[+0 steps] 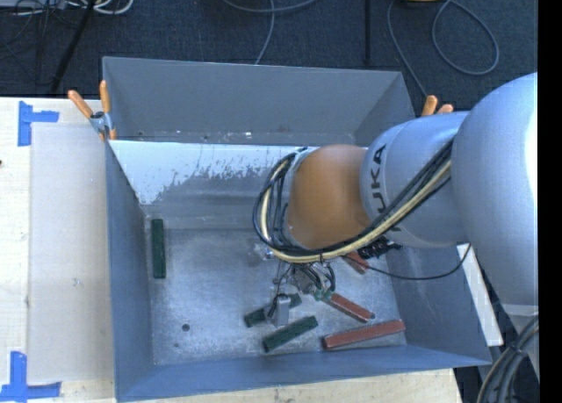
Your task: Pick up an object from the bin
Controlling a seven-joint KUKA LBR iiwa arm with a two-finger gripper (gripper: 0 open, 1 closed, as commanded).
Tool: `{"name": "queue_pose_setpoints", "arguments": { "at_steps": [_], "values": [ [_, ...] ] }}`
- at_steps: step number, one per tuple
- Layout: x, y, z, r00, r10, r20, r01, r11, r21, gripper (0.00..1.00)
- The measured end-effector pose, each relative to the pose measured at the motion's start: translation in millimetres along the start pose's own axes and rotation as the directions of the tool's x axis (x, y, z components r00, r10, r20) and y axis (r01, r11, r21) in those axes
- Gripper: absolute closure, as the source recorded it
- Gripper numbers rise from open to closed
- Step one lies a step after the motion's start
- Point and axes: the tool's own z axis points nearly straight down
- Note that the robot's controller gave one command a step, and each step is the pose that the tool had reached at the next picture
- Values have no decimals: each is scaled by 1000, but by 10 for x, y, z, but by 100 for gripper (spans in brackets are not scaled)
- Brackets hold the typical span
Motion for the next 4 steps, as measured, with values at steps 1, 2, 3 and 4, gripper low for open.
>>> {"name": "queue_pose_setpoints", "arguments": {
  "at_steps": [1, 2, 3, 4],
  "values": [
    [573, 365, 1, 999, 36, 2, -36, 999, 0, 0],
    [561, 352, -1, 999, 40, 1, -40, 999, -1, 100],
    [565, 348, 6, 999, 42, 0, -42, 999, 0, 0],
    [6, 638, 3, 998, -65, 1, 65, 998, 0, 0]
  ]
}}
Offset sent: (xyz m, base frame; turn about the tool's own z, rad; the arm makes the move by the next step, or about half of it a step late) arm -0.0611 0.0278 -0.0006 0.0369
